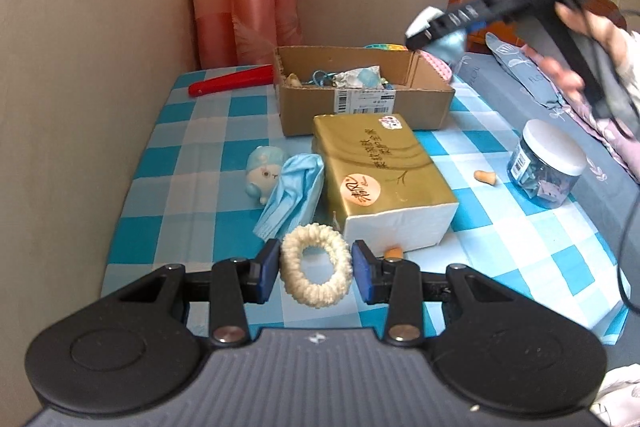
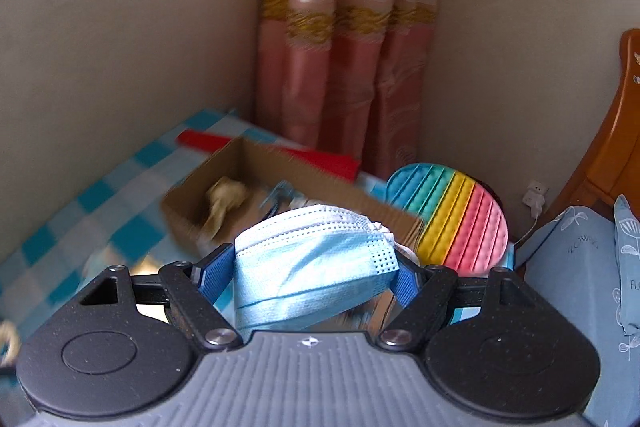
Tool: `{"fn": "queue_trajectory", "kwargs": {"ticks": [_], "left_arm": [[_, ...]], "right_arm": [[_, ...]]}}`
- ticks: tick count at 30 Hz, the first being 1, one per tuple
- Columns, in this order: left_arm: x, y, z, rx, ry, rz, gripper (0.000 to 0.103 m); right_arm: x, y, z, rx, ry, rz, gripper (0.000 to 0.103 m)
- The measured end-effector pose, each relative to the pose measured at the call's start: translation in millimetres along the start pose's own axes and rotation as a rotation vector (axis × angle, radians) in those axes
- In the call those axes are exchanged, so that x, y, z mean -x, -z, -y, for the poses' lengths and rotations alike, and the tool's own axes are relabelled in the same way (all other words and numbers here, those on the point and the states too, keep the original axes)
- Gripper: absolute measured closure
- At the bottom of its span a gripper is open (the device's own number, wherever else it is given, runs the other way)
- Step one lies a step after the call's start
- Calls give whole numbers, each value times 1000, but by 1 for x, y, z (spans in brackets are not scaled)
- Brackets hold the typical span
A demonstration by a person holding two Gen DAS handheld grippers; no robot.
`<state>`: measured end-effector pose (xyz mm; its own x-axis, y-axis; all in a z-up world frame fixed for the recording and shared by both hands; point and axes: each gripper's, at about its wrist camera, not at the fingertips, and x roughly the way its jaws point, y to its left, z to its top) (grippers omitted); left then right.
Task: Organize soft objects
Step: 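Carry the blue mask and cream ring into the box and release both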
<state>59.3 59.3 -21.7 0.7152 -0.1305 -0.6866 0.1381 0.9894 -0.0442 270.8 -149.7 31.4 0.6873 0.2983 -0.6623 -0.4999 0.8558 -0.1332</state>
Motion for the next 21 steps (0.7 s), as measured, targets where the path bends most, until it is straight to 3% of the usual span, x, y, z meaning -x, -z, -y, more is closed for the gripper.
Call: {"fn": "queue_trajectory", "kwargs": {"ticks": [2, 6, 14, 21], "left_arm": [[-1, 1, 0, -4, -9, -5, 65], [0, 2, -1, -5, -16, -8, 65], [0, -4, -4, 2, -20, -4, 65], [0, -25, -2, -26, -42, 21, 65]], "right_arm": [[-16, -10, 6, -30, 14, -12, 19], [-39, -19, 17, -89, 27, -32, 1], [-20, -5, 18, -127, 5, -33, 0], [21, 34, -1, -137, -56, -47, 0]]}}
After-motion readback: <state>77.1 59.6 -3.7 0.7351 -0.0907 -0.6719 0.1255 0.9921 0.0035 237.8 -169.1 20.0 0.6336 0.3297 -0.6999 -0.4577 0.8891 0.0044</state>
